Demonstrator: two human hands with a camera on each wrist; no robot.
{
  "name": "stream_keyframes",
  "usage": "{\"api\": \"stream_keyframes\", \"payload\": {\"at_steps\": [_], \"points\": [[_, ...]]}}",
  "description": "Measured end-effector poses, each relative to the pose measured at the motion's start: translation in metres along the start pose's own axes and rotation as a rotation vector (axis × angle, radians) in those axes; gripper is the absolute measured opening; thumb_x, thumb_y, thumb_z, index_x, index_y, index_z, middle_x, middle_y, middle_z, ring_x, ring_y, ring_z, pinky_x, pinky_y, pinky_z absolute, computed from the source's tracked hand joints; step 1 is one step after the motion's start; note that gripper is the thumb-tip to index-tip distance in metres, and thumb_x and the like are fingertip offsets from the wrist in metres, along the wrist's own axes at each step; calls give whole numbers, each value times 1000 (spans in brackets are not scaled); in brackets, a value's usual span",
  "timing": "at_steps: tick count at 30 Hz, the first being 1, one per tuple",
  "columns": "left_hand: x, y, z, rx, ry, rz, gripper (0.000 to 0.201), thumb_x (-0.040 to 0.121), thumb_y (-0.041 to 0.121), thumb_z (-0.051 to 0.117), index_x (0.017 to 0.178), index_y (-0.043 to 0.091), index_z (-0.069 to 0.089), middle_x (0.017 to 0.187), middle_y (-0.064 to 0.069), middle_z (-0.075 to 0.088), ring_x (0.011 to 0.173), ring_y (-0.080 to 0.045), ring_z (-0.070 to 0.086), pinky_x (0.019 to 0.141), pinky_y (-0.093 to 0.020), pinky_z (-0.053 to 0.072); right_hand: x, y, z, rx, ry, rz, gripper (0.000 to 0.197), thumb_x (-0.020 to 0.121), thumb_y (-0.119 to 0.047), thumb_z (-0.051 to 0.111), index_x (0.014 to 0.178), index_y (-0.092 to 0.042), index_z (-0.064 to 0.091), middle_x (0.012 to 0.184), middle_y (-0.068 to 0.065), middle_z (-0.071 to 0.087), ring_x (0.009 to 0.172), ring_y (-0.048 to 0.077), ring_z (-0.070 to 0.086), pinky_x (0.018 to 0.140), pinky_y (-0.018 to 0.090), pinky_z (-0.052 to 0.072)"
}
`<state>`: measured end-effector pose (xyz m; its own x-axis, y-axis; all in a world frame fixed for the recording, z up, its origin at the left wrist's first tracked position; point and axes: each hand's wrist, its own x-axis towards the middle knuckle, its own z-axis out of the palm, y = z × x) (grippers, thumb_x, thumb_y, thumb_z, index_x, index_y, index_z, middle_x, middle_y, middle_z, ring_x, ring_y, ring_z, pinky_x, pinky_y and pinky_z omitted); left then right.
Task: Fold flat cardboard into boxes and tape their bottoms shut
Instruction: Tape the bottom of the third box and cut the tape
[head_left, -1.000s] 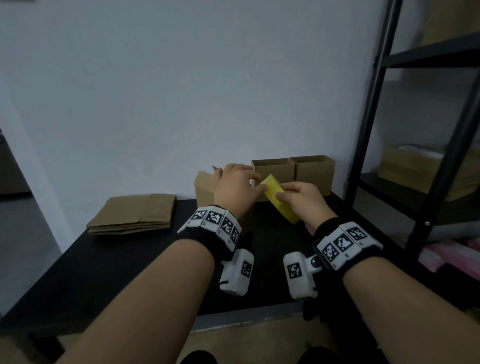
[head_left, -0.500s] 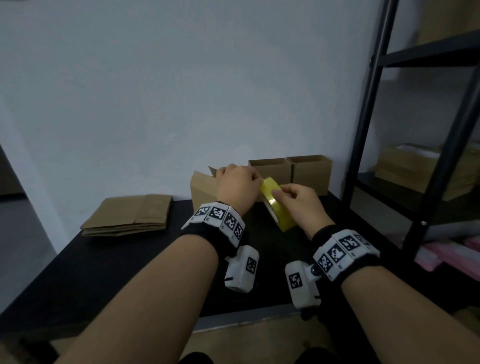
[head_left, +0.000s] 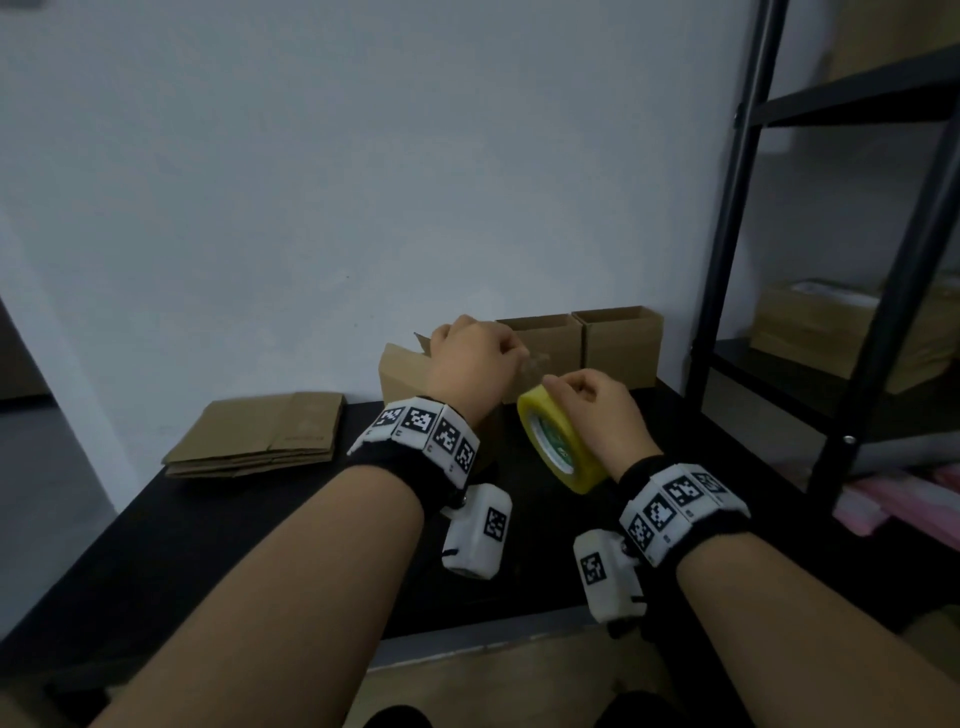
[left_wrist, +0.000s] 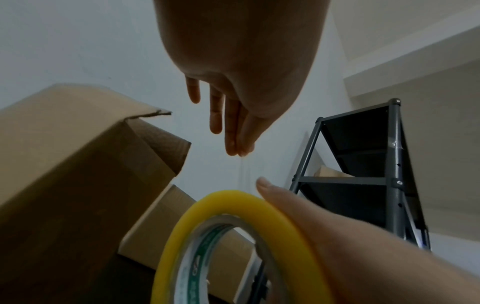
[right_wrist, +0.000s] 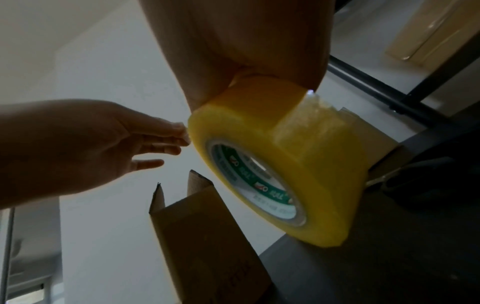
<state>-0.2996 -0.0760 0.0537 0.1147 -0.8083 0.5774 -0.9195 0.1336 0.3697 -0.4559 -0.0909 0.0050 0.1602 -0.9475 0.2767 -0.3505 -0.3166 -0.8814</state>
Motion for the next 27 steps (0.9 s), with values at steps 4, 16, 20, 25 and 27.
{"api": "stream_keyframes", "payload": {"at_steps": [4,16,20,25,27], "points": [[1,-2,1,-7,12,-30,15,91,38,55,81,33,65,95,4,63,108,-16,48,100,-35,28,1,-3,-2,38,-24,4,31,94,-45,57,108,-18,66,98,-6,63,91,9,58,76,27,45],[2,-11,3,24,72,69,17,87,42,63,81,30,74,93,11,70,100,-14,56,97,-40,39,7,-7,-1,136,-118,73,25,98,-30,54,119,-23,67,103,-8,60,91,5,54,75,23,44],[3,-16,5,13,65,117,15,84,41,65,79,33,76,92,15,71,98,-13,57,96,-43,40,10,-7,-1,134,-88,62,19,96,-24,59,108,-17,72,102,-3,66,93,11,58,82,27,46],[9,-22,6,-54,61,73,22,88,44,59,90,32,77,111,11,68,111,-14,55,99,-42,40,15,-9,4,173,11,56,13,93,-20,61,88,-24,73,90,-8,67,86,8,59,72,23,46],[11,-26,5,-85,25,12,30,94,43,51,101,28,76,126,8,60,120,-14,49,103,-38,36,21,-12,7,118,34,28,14,94,-24,60,87,-28,72,90,-11,66,87,6,58,77,26,45]]}}
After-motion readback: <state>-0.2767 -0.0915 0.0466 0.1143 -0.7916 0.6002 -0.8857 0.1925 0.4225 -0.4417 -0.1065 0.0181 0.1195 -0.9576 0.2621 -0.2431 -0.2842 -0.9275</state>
